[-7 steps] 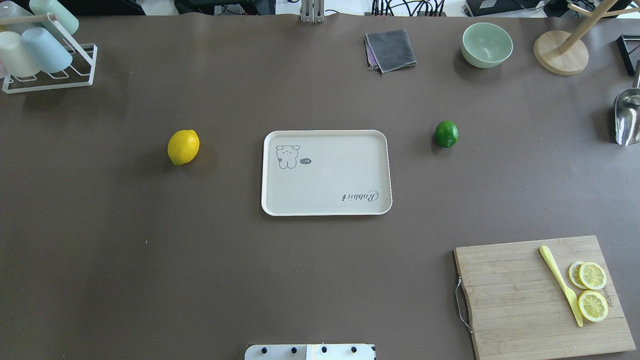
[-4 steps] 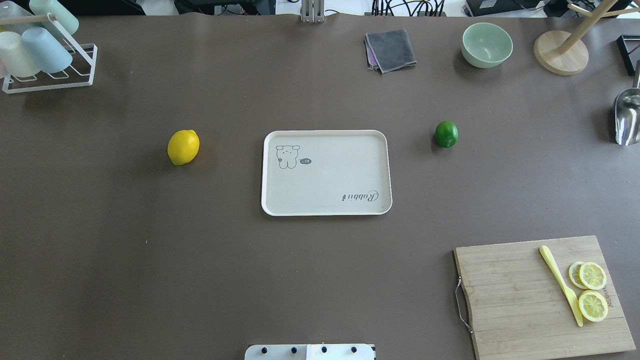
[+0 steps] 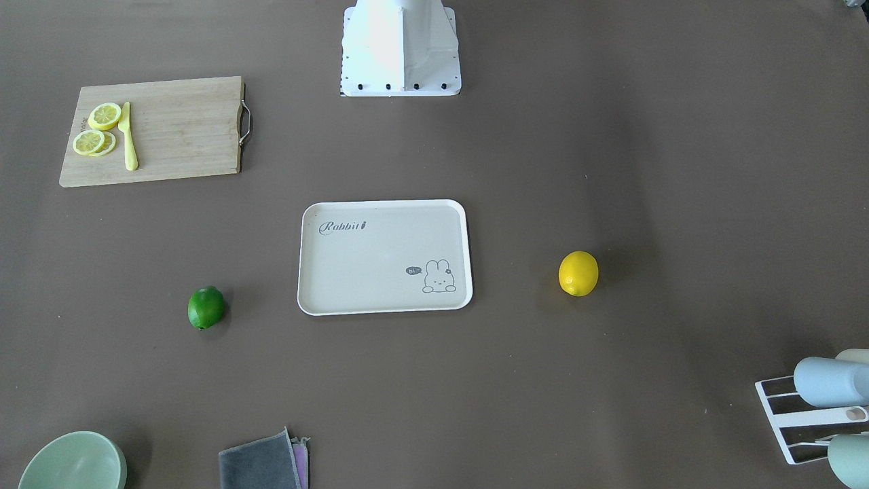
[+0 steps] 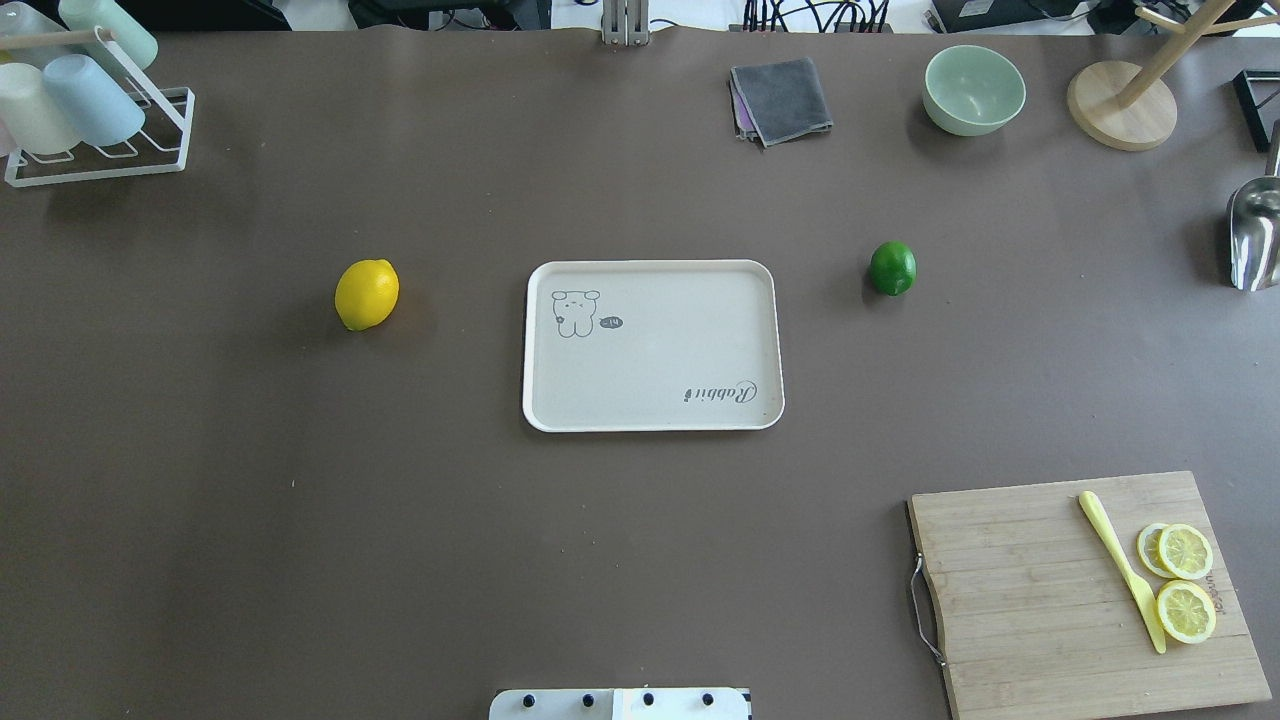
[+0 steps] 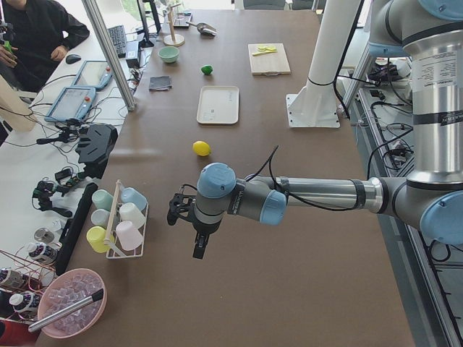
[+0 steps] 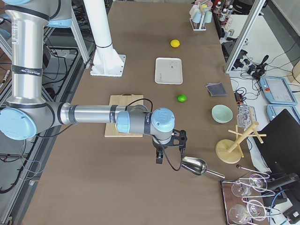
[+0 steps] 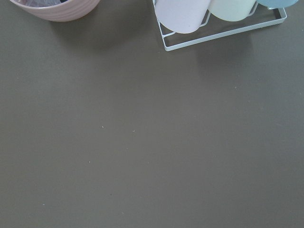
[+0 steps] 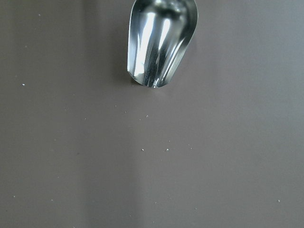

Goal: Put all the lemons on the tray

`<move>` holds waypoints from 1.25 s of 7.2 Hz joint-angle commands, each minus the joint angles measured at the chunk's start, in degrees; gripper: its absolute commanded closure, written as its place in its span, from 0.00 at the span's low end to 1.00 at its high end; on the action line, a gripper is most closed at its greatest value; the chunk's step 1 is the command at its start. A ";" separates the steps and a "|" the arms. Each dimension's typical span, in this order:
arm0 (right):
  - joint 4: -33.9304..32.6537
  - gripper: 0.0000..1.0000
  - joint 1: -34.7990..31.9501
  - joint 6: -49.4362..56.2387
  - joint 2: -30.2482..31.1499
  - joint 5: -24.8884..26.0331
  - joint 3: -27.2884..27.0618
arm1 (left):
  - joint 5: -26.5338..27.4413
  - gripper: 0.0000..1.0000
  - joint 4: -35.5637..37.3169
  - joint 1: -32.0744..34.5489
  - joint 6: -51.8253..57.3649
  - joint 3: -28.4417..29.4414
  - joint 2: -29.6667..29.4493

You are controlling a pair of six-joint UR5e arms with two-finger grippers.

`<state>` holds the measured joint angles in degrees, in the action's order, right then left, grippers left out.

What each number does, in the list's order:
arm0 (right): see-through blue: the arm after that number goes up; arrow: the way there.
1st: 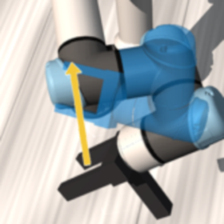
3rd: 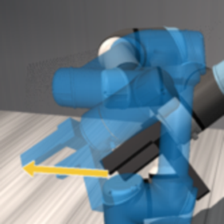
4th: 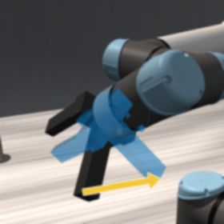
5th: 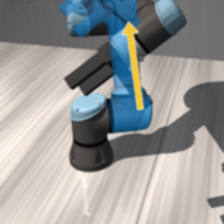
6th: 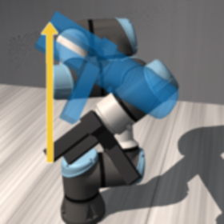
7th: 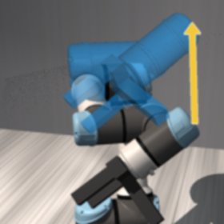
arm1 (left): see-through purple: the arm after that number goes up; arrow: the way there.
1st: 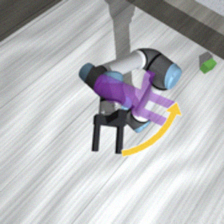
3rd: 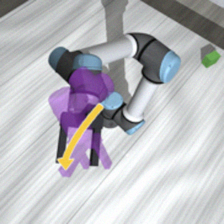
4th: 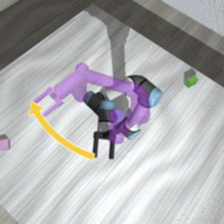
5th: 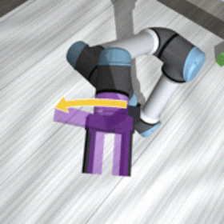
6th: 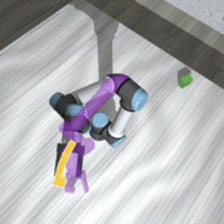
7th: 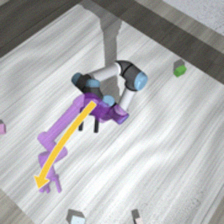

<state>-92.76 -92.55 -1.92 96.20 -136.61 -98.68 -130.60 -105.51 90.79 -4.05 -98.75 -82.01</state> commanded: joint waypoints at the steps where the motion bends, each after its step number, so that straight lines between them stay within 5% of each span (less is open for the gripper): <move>1: 0.30 0.00 0.00 0.07 -0.13 0.81 0.33 | -0.10 0.02 -0.39 0.00 0.62 -0.04 -0.25; 9: 0.39 0.00 0.00 0.16 0.22 0.03 -0.02 | -0.27 0.02 -0.75 0.09 0.36 1.03 -1.48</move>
<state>-92.44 -92.55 -1.99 96.46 -136.60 -98.94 -130.76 -106.22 90.73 -3.91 -96.47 -83.74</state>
